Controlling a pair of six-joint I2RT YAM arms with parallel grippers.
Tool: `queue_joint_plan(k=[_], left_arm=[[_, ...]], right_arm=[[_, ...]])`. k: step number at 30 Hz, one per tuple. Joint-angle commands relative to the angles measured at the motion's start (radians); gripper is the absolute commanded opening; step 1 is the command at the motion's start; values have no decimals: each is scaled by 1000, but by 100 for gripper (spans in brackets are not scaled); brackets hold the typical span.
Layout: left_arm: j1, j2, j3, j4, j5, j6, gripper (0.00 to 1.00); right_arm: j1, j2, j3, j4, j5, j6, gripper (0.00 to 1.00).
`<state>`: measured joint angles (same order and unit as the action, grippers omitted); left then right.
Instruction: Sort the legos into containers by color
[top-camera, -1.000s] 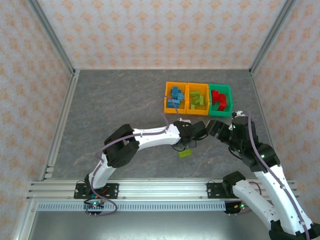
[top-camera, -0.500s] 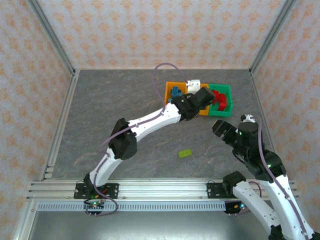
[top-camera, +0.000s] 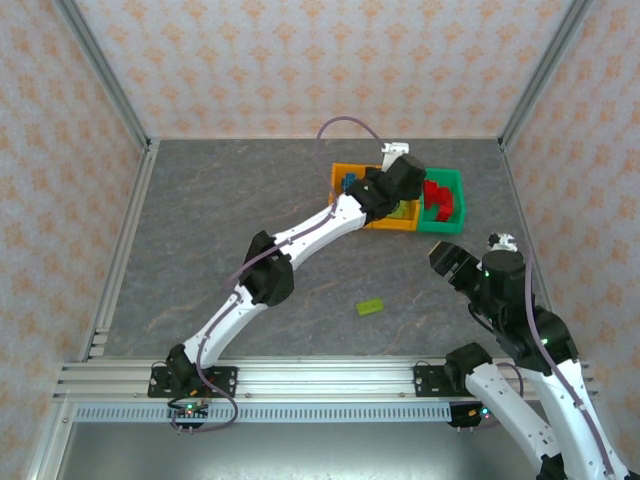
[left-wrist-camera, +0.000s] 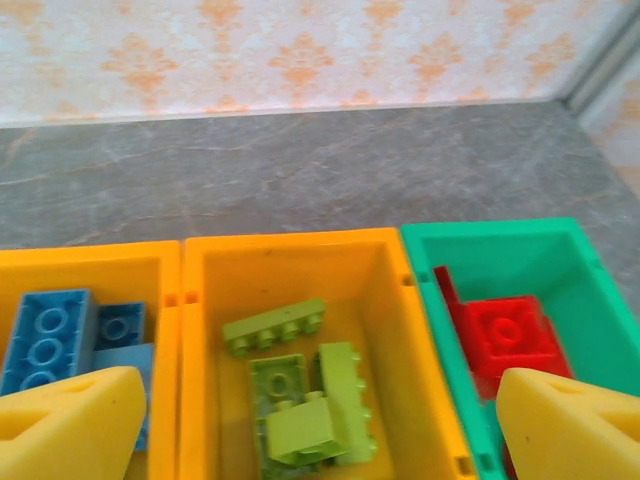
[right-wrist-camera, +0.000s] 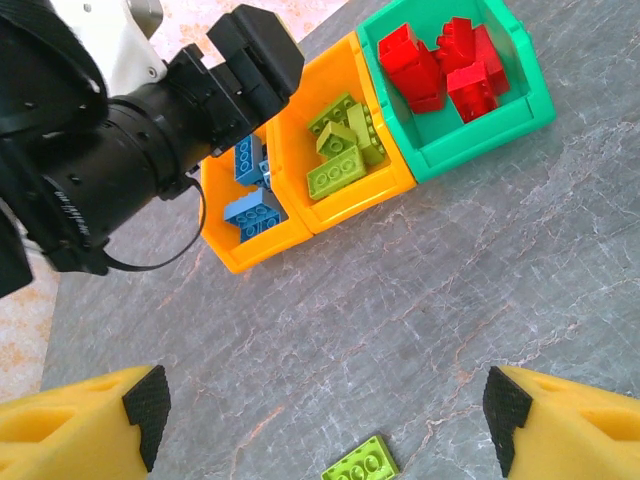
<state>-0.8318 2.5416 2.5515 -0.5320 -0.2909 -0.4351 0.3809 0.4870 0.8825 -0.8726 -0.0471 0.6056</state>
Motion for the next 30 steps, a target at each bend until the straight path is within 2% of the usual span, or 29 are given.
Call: queue_joint_plan(k=[1,4,6,7,10,12,16,20,24,27,30], left_arm=[[-13,-175,-16,-57,177,34,87],[-16,-429,-383,148,277,27,86],[-18,-640,-675,321,291,28,88],[-18,-724,-766,361,290,34,88],[-18,-950,-1015,385,271,68,91],[-24,-1096,-1176,379,245,97,92],[-44,-1342,-1427,303,128,175,94],[-46,-1556,-1708,299,31,252,94],[-44,-1725,-1940,346,105,332,98],[-44,-1801,-2030,360,206,402,100],[-46,-1831,-2087,385,243,426,100]], right_arm=[[2,-2,-8,-13,32,-2,84],[3,7,-6,-23,29,-5,84],[3,35,-4,-30,-4,-9,83],[1,56,-2,-34,-27,-11,81],[6,168,3,-59,-116,-1,76],[39,243,-15,-58,-123,65,74],[190,344,-83,27,-69,256,79],[346,535,-117,128,-81,445,82],[421,704,-123,185,-80,608,85],[427,804,-141,258,-129,707,86],[434,902,-130,307,-182,753,87]])
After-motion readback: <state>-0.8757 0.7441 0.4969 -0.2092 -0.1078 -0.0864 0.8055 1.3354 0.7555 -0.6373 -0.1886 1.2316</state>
